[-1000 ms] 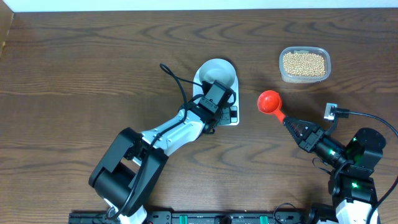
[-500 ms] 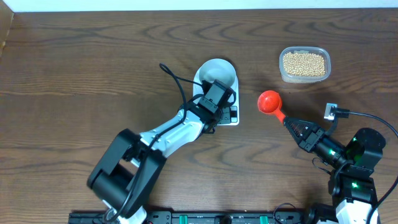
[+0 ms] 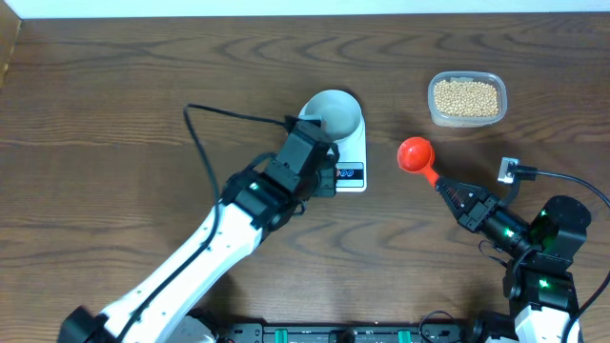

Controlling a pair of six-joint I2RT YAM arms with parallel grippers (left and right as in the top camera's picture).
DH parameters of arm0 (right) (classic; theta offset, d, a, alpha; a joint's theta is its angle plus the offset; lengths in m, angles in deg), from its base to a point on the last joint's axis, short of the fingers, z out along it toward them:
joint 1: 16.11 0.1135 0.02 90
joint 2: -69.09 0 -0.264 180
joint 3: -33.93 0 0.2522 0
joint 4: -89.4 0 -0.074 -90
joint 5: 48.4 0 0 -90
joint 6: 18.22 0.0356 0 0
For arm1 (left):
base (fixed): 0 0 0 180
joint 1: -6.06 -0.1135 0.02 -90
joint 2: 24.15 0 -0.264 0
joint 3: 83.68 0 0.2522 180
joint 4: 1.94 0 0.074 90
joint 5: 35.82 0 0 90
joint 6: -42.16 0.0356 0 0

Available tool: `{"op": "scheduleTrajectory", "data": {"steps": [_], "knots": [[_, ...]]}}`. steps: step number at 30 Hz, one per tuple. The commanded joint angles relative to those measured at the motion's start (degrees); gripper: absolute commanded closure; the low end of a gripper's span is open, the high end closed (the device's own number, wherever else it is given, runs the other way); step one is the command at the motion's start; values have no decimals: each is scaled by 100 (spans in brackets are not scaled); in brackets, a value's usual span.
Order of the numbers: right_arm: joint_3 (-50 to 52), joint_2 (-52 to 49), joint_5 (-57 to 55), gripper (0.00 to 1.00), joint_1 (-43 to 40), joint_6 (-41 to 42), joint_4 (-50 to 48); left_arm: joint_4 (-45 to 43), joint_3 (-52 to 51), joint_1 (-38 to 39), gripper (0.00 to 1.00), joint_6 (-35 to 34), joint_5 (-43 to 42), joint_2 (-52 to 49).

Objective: Scoop item into bowl and weigh 50g on scale

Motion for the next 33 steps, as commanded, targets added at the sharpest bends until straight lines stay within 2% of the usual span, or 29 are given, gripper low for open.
{"op": "scheduleTrajectory", "data": {"steps": [1, 7, 13, 15, 22, 25, 33], "knots": [[-116, 22, -57, 99, -39, -105, 7, 269, 83, -15, 92, 160, 669, 409], [-116, 22, -120, 99, -39, -105, 133, 730, 83, -291, 92, 151, 1427, 780], [-116, 22, -254, 99, -39, -101, 151, 1126, 83, -1403, 93, -275, 1696, 1043], [-116, 22, -310, 99, -39, -98, 151, 1217, 83, -2116, 93, -404, 1696, 1187], [-116, 22, -334, 99, -39, -72, 149, 1357, 83, -3115, 93, -400, 1696, 1440], [-116, 22, -424, 99, -39, 199, 146, 1456, 83, -3377, 93, -400, 1698, 1488], [-116, 22, -435, 99, -39, 203, 146, 1508, 83, -3735, 93, -404, 1690, 1499]]}}
